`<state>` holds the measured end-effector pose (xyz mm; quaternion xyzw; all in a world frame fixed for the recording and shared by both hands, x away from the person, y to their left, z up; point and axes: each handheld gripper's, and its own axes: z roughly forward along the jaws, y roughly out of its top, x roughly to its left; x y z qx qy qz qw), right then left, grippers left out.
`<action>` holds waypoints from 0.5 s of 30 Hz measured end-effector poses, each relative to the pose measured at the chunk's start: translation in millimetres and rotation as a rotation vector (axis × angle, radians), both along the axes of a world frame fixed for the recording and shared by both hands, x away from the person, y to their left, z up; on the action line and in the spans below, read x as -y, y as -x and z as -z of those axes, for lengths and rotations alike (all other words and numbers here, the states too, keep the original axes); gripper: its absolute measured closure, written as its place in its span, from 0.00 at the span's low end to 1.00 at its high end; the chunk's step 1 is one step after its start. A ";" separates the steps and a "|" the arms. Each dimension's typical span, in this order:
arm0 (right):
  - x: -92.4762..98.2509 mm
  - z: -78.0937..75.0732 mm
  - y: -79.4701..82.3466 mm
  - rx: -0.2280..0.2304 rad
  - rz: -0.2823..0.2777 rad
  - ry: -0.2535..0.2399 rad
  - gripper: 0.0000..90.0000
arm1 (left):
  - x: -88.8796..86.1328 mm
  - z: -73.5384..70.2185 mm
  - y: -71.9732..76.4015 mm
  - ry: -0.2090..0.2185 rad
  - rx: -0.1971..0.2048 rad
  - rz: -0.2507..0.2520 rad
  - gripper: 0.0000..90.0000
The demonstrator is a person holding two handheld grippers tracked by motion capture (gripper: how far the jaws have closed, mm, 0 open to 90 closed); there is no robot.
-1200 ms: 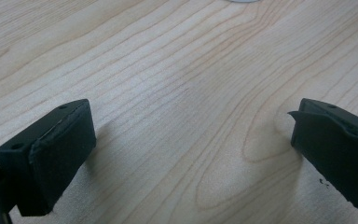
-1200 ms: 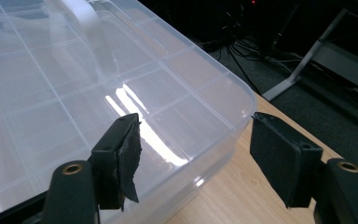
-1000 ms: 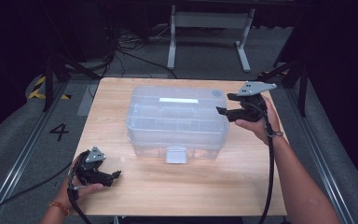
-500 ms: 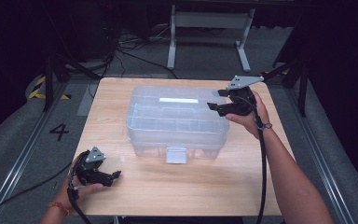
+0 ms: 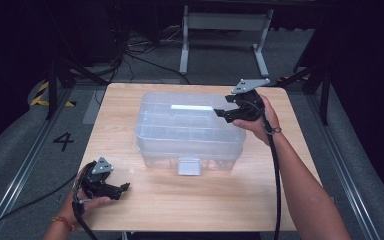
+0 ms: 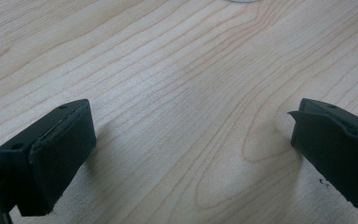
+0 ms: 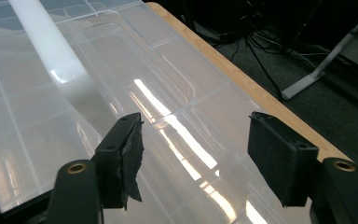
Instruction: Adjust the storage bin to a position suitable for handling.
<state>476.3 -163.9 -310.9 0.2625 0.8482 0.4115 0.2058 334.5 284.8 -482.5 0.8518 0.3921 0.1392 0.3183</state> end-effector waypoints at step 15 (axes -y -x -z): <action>-9.4 0.9 0.1 0.008 -0.004 0.012 0.44 | 0.1 0.1 0.2 0.000 0.003 -0.004 0.00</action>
